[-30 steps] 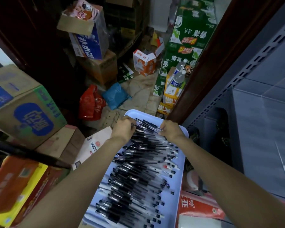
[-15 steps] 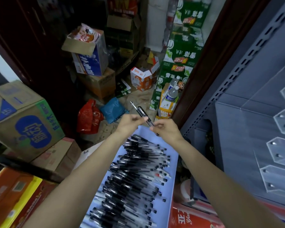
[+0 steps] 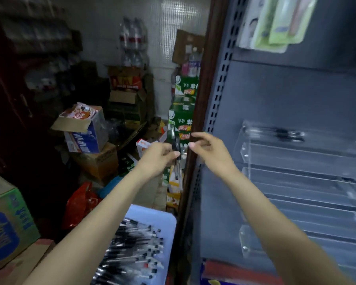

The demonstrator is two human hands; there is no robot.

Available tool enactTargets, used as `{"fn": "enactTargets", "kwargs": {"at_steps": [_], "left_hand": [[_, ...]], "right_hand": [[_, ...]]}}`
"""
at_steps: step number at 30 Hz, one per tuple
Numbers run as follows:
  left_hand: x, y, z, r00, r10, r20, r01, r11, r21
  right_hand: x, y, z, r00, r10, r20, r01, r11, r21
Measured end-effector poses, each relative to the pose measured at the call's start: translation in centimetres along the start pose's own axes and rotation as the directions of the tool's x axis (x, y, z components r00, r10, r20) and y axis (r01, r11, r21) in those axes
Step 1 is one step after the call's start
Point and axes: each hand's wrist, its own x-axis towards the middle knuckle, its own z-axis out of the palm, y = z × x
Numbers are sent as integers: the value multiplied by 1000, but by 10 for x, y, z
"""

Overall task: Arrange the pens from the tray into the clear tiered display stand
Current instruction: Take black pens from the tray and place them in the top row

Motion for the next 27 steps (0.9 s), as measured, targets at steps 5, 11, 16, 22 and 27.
{"fn": "enactTargets", "kwargs": {"at_steps": [5,11,16,22,27], "left_hand": [[13,81,45,977,199,71,-210,954,216],[29,135,96,949,314,7,-304,913,273],[42,159,121,910,346,-230,-249,897,365],[47,176,149,933,291,-211,-199,907,372],[51,177,148,916,290,-276,-174,909,378]], "right_hand": [[-4,-2,-86,996,-91,-19,92,991,96],[-17,22,-172,986,-112,-126,142,956,258],[-13,59,-239,928,-22,-373,149,937,317],[5,89,-272,933,46,-358,55,962,268],[17,96,-269,962,37,-270,-5,993,118]]}}
